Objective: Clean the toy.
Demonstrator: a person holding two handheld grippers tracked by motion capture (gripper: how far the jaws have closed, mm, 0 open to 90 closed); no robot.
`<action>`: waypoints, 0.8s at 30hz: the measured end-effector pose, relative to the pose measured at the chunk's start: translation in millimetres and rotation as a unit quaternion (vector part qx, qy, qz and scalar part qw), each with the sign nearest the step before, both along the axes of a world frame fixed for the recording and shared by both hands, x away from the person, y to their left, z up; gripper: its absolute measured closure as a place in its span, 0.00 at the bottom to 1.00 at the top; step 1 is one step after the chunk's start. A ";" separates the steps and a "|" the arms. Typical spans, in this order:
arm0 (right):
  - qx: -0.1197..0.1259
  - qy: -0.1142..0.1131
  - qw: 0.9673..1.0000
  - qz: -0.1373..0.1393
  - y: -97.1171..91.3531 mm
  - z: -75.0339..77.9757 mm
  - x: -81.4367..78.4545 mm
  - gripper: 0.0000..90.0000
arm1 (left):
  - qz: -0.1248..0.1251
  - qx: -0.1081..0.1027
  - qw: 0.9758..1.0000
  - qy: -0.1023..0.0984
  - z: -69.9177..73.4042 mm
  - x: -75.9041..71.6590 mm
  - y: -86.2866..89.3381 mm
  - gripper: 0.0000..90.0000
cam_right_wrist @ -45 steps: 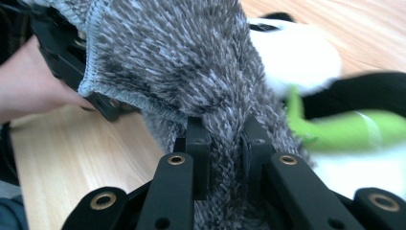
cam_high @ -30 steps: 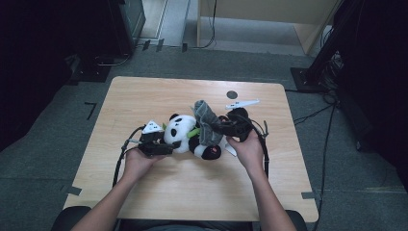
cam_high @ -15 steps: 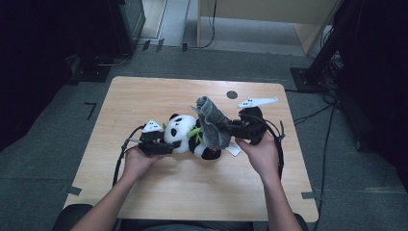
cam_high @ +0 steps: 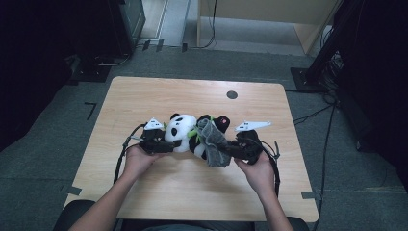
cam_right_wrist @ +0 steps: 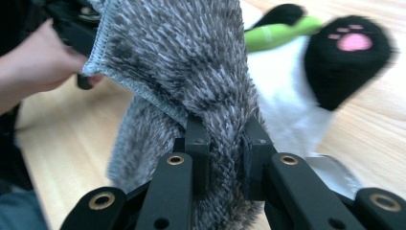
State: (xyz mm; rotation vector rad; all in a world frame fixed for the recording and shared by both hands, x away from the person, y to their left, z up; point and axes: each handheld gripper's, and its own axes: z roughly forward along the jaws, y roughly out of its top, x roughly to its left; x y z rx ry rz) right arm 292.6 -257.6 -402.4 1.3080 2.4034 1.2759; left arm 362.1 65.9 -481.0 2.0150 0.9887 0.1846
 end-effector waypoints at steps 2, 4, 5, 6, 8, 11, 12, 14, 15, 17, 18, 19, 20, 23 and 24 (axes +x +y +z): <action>-0.010 -0.002 1.000 -0.015 -6.2 -2.7 0.9 0.87 | -0.001 0.000 1.000 0.000 -0.1 0.2 0.4 0.31; -0.012 0.000 1.000 -0.024 -11.1 -6.5 1.8 0.87 | -0.002 -0.002 1.000 -0.002 -0.4 0.1 0.7 0.31; -0.012 -0.001 1.000 -0.028 -13.1 -8.7 2.2 0.87 | -0.003 -0.004 1.000 -0.003 -0.8 0.2 0.9 0.31; -0.012 -0.002 0.999 -0.030 -14.2 -11.0 2.7 0.87 | -0.004 -0.006 1.000 -0.004 -1.3 0.5 1.3 0.31; -0.014 -0.004 0.999 -0.036 -16.0 -15.5 3.4 0.87 | -0.004 -0.008 1.000 -0.003 -1.2 0.8 1.4 0.31; -0.016 -0.001 0.999 -0.047 -22.0 -19.6 6.0 0.87 | -0.004 -0.008 1.000 -0.004 -1.4 0.6 1.7 0.31; -0.018 0.000 0.999 -0.052 -24.4 -19.4 6.2 0.87 | -0.004 -0.008 1.000 -0.004 -1.5 0.5 1.8 0.31; -0.013 -0.002 0.998 -0.063 -30.2 -16.8 6.4 0.87 | -0.005 -0.008 1.000 -0.005 -1.7 0.2 1.9 0.31; -0.007 0.000 0.998 -0.065 -32.5 -14.1 6.1 0.87 | -0.005 -0.008 1.000 -0.005 -1.7 0.2 2.0 0.31; 0.010 -0.003 0.998 -0.069 -34.4 -6.3 5.1 0.87 | -0.005 -0.009 1.000 -0.005 -1.8 0.0 2.0 0.31; 0.018 -0.005 0.998 -0.068 -33.6 -0.9 4.2 0.87 | -0.005 -0.008 1.000 -0.006 -1.7 -0.1 1.9 0.31; 0.025 -0.010 0.998 -0.065 -31.4 4.6 3.2 0.87 | -0.005 -0.007 1.000 -0.006 -1.5 -0.2 1.9 0.31; 0.028 -0.015 0.998 -0.061 -27.9 10.2 2.2 0.87 | -0.004 -0.008 1.000 -0.007 -1.4 -0.5 1.6 0.31; 0.028 -0.024 0.998 -0.045 -11.9 25.2 0.1 0.87 | -0.003 -0.004 1.000 -0.008 -0.6 -1.0 1.2 0.31; 0.027 -0.026 0.998 -0.041 -5.5 29.2 0.0 0.87 | -0.001 -0.004 1.000 -0.008 -0.3 -1.3 0.8 0.31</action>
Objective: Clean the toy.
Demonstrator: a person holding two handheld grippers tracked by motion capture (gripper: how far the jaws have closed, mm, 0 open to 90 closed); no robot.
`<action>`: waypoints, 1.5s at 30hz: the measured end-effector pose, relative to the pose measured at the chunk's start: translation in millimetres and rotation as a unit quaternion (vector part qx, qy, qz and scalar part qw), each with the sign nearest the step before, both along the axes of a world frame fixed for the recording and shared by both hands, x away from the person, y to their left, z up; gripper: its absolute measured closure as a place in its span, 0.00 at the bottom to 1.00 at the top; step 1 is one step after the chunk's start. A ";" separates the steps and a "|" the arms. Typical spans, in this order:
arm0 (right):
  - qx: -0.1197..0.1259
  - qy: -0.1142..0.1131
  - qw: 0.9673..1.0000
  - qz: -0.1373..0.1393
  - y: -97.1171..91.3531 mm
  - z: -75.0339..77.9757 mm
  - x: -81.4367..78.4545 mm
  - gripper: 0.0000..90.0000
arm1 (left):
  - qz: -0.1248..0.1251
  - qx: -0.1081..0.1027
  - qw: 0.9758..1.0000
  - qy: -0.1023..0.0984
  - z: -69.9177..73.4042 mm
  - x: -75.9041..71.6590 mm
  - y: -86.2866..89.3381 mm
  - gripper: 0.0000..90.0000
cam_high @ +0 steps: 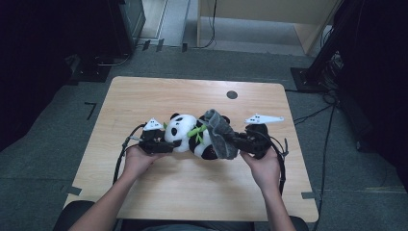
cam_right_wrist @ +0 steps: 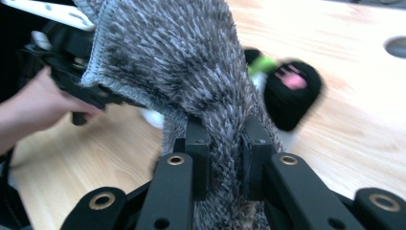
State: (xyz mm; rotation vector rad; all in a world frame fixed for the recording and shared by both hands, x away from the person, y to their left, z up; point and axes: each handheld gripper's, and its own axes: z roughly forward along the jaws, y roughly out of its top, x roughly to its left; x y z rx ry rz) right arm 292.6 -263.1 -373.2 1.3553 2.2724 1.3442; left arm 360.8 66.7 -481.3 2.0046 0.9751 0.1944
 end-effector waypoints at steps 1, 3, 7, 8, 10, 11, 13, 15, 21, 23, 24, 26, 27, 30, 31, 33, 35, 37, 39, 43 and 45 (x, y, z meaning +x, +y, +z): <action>0.000 -0.001 1.000 0.006 6.6 3.4 0.4 0.87 | 0.001 0.000 1.000 0.000 0.1 -0.1 -0.2 0.31; 0.002 -0.007 1.000 0.018 20.6 8.9 1.1 0.87 | 0.001 0.000 1.000 0.001 0.3 -0.1 -0.1 0.31; 0.016 -0.010 0.999 0.043 54.7 10.7 4.3 0.87 | 0.003 -0.001 1.000 0.003 0.7 -0.6 -0.6 0.32; 0.017 -0.004 0.999 0.051 64.2 9.2 5.4 0.87 | 0.004 -0.002 1.000 0.004 0.6 -0.6 -0.8 0.32; 0.001 -0.005 0.998 0.063 83.2 3.1 7.9 0.88 | 0.004 -0.002 1.000 0.004 0.6 -0.7 -0.7 0.32; -0.009 0.000 0.998 0.062 91.6 -1.4 10.2 0.88 | 0.006 -0.004 1.000 0.004 0.7 -0.9 -1.1 0.32; -0.023 0.010 0.998 0.061 104.5 -12.1 14.5 0.88 | 0.003 0.001 1.000 0.004 1.0 -0.8 -0.6 0.32; -0.038 0.014 0.997 0.059 113.8 -24.7 18.4 0.88 | 0.004 0.000 1.000 0.006 1.2 -1.2 -0.8 0.32; -0.062 0.010 0.997 0.044 117.7 -52.8 18.2 0.89 | 0.002 0.008 1.000 0.006 1.2 -1.3 -1.0 0.32; -0.076 0.001 0.996 0.044 118.3 -55.3 13.8 0.89 | 0.002 0.009 1.000 0.006 1.2 -1.7 -1.4 0.32; -0.084 -0.002 0.995 0.046 118.6 -56.2 12.2 0.89 | 0.002 0.011 1.000 0.007 1.3 -1.6 -1.3 0.32; -0.093 0.002 0.995 0.045 118.1 -58.3 9.3 0.89 | 0.003 0.011 1.000 0.009 1.2 -1.6 -1.5 0.33; -0.099 0.003 0.994 0.046 117.2 -60.2 7.9 0.90 | 0.002 0.012 1.000 0.009 1.1 -1.5 -1.5 0.33; -0.100 0.005 0.994 0.046 111.0 -65.0 5.1 0.90 | 0.001 0.012 1.000 0.008 0.9 -1.8 -1.9 0.33; -0.099 0.006 0.994 0.047 108.4 -66.5 4.0 0.90 | -0.001 0.014 1.000 0.007 0.8 -2.0 -2.0 0.33; -0.101 0.006 0.994 0.048 102.7 -67.6 2.1 0.90 | -0.001 0.014 1.000 0.005 0.5 -2.5 -3.1 0.33; -0.102 0.007 0.994 0.049 97.2 -65.3 1.1 0.89 | 0.000 0.017 1.000 0.002 0.4 -2.7 -3.6 0.33; -0.104 0.013 0.993 0.050 91.8 -61.7 -0.2 0.89 | -0.001 0.020 1.000 0.000 0.4 -3.0 -3.8 0.34; -0.103 0.015 0.993 0.051 84.8 -58.3 -2.6 0.89 | -0.001 0.023 1.000 -0.003 0.3 -4.0 -4.9 0.34; -0.096 0.018 0.994 0.046 70.0 -51.7 -7.7 0.89 | -0.005 0.029 0.999 -0.013 -0.6 -5.8 -7.1 0.35; -0.091 0.017 0.995 0.043 64.8 -49.8 -10.3 0.89 | -0.006 0.027 1.000 -0.011 -0.7 -5.4 -6.7 0.35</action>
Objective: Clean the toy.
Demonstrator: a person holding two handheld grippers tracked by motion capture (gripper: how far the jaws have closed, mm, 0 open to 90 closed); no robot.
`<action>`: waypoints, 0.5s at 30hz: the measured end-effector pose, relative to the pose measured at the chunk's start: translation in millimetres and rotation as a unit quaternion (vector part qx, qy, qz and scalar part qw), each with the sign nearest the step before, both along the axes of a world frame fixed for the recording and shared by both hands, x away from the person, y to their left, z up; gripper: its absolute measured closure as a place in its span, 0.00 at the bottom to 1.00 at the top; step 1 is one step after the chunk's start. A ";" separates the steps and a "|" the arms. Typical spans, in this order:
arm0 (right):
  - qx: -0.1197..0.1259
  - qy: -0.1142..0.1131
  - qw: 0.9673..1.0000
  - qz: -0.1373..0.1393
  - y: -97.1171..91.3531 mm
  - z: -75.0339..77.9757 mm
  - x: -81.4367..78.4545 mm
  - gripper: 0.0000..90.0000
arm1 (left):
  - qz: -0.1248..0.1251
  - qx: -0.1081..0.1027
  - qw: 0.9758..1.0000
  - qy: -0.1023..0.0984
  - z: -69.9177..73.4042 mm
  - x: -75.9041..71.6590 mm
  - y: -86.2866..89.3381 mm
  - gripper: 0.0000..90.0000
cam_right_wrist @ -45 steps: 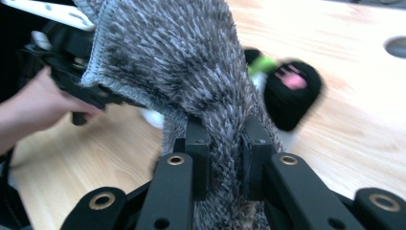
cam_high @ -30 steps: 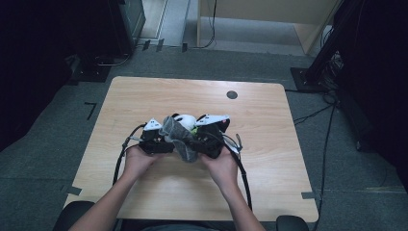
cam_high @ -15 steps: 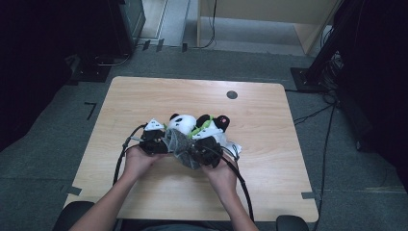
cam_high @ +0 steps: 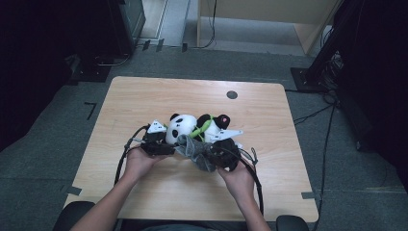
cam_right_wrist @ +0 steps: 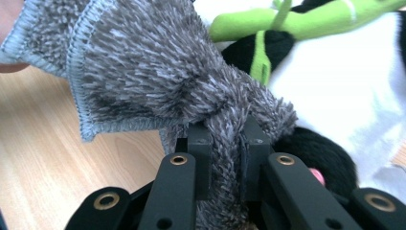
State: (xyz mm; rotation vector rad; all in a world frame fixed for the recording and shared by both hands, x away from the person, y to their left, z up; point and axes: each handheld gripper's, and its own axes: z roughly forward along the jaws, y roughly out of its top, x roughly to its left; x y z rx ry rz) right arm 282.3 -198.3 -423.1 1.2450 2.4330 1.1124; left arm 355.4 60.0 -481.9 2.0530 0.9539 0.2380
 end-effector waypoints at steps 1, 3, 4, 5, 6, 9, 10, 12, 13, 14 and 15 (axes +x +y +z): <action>0.002 -0.001 1.000 -0.001 -1.8 0.7 -1.2 0.89 | -0.001 0.000 1.000 0.000 -0.1 0.1 0.3 0.36; 0.002 -0.001 1.000 -0.001 -5.0 3.0 -2.6 0.89 | -0.002 -0.002 1.000 0.001 -0.4 0.2 0.4 0.36; 0.003 -0.001 1.000 -0.004 -6.7 4.6 -2.9 0.89 | -0.003 -0.004 1.000 0.001 -0.6 0.5 0.6 0.36; 0.006 0.000 1.000 -0.005 -9.0 6.1 -2.7 0.89 | -0.003 -0.005 1.000 0.002 -0.7 0.9 0.9 0.36; 0.010 0.001 1.000 -0.008 -11.5 7.5 -2.7 0.89 | 0.000 -0.008 1.000 0.004 -0.9 1.1 0.8 0.36; 0.021 -0.001 1.000 -0.017 -21.4 11.0 -2.8 0.89 | -0.001 -0.007 1.000 0.007 -0.4 1.0 0.2 0.37; 0.023 -0.002 1.000 -0.019 -24.3 12.3 -3.1 0.89 | -0.001 -0.008 1.000 0.006 -0.5 1.1 0.3 0.37; 0.026 -0.002 0.999 -0.023 -28.4 14.8 -4.4 0.89 | -0.001 -0.009 1.000 0.007 -0.7 1.2 0.4 0.37; 0.029 -0.003 0.999 -0.024 -30.9 16.0 -4.6 0.89 | -0.001 -0.009 1.000 0.007 -0.7 1.3 0.4 0.37; 0.031 -0.003 0.999 -0.027 -33.4 17.3 -4.9 0.89 | -0.001 -0.009 1.000 0.007 -0.7 1.2 0.4 0.37; 0.033 -0.003 0.999 -0.029 -36.6 18.6 -4.9 0.89 | -0.001 -0.009 1.000 0.006 -0.7 1.2 0.4 0.37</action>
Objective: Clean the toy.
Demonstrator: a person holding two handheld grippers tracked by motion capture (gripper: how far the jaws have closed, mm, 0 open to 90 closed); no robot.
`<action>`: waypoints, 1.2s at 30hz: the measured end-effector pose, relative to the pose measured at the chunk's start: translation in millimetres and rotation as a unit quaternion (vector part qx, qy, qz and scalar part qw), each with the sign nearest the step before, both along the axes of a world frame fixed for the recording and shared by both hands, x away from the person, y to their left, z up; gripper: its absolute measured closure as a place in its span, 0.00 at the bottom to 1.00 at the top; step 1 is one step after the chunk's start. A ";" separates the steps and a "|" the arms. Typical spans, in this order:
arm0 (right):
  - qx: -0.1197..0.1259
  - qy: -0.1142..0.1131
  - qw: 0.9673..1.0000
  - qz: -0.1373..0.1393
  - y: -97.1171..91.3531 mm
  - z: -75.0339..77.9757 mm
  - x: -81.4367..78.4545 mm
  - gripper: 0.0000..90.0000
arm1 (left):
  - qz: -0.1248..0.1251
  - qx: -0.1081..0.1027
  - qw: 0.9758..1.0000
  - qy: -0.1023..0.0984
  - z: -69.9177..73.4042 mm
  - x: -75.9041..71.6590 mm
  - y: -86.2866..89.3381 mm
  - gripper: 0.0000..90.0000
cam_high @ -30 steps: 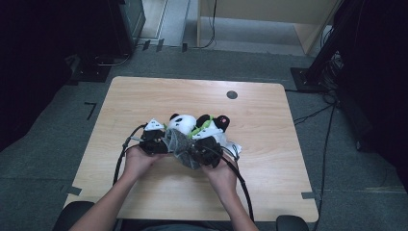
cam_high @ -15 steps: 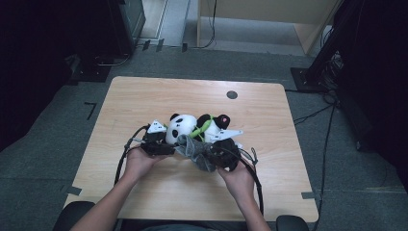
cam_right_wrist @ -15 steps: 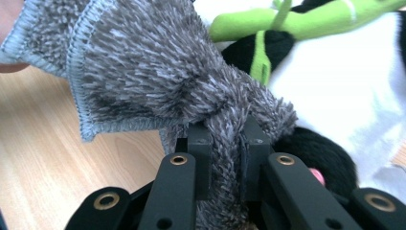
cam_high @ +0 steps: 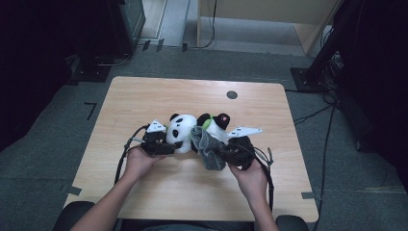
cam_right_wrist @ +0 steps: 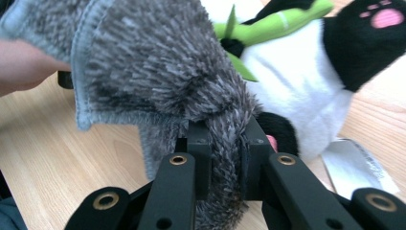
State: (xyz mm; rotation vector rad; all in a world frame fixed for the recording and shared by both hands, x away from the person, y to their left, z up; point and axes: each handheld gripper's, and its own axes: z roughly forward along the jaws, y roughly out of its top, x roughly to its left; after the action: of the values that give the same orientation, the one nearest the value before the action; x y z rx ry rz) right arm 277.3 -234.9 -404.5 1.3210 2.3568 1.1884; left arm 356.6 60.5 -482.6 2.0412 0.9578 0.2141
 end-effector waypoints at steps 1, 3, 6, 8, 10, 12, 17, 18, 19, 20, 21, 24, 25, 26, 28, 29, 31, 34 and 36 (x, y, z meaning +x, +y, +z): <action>0.001 0.001 1.000 -0.003 -1.9 0.7 -0.1 0.89 | 0.000 0.000 1.000 0.000 0.0 0.0 0.1 0.37; 0.003 0.001 1.000 -0.008 -7.3 2.5 -0.8 0.89 | 0.000 -0.001 1.000 -0.001 -0.1 0.1 0.3 0.37; 0.006 0.000 1.000 -0.021 -16.2 5.8 -2.0 0.89 | 0.000 -0.002 1.000 -0.001 -0.4 0.1 0.6 0.37; 0.009 -0.001 1.000 -0.030 -21.8 8.0 -2.6 0.89 | 0.000 -0.004 1.000 0.000 -0.4 0.0 0.6 0.37; 0.014 0.002 0.999 -0.036 -25.7 8.9 -2.5 0.89 | 0.000 -0.004 1.000 -0.001 -0.6 -0.1 0.6 0.37; 0.016 0.003 0.999 -0.041 -27.8 9.1 -2.2 0.89 | 0.000 -0.005 1.000 0.000 -0.5 0.0 0.8 0.37; 0.016 0.002 0.999 -0.048 -34.9 10.3 -2.4 0.89 | -0.001 -0.006 1.000 0.001 -0.7 0.4 1.4 0.36; 0.017 0.002 0.998 -0.052 -37.5 10.8 -2.4 0.89 | -0.001 -0.006 1.000 0.001 -0.7 0.5 1.6 0.36; 0.017 0.002 0.998 -0.058 -40.3 11.5 -2.6 0.89 | -0.001 -0.006 1.000 0.002 -0.7 0.6 1.8 0.36; 0.016 -0.001 0.998 -0.063 -43.1 12.2 -3.0 0.89 | -0.001 -0.007 1.000 0.002 -0.7 0.7 2.0 0.36; 0.015 0.000 0.998 -0.067 -45.9 13.2 -3.4 0.89 | -0.001 -0.008 1.000 0.004 -0.8 0.9 2.2 0.36; 0.026 -0.003 0.997 -0.075 -52.0 18.2 -6.0 0.89 | 0.003 -0.011 1.000 0.006 -0.6 1.1 2.0 0.36; 0.030 -0.007 0.997 -0.074 -52.6 20.6 -7.1 0.89 | 0.003 -0.011 1.000 0.007 -0.5 1.2 1.9 0.36; 0.032 -0.009 0.997 -0.071 -52.0 23.4 -7.9 0.89 | 0.003 -0.011 1.000 0.007 -0.4 1.1 2.0 0.36; 0.033 -0.012 0.997 -0.066 -47.6 30.3 -9.8 0.89 | 0.005 -0.012 1.000 0.007 -0.2 1.0 1.6 0.36; 0.035 -0.015 0.997 -0.061 -44.6 34.3 -10.6 0.89 | 0.004 -0.011 1.000 0.007 -0.1 1.0 1.7 0.36; 0.045 -0.021 0.998 -0.049 -36.7 42.2 -12.2 0.89 | 0.004 -0.010 1.000 0.007 0.1 0.9 1.6 0.36; 0.045 -0.034 0.998 -0.027 -19.4 51.6 -12.5 0.89 | 0.004 -0.009 1.000 0.008 0.6 0.9 1.5 0.36; 0.049 -0.035 0.998 -0.010 -4.5 52.9 -8.9 0.89 | 0.005 -0.011 1.000 0.008 0.6 0.7 1.2 0.36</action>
State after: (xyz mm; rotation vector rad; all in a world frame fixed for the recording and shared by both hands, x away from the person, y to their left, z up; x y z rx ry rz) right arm 268.4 -239.4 -351.6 1.3079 2.2581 1.3373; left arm 357.2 61.6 -482.0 2.0216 0.9763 0.1937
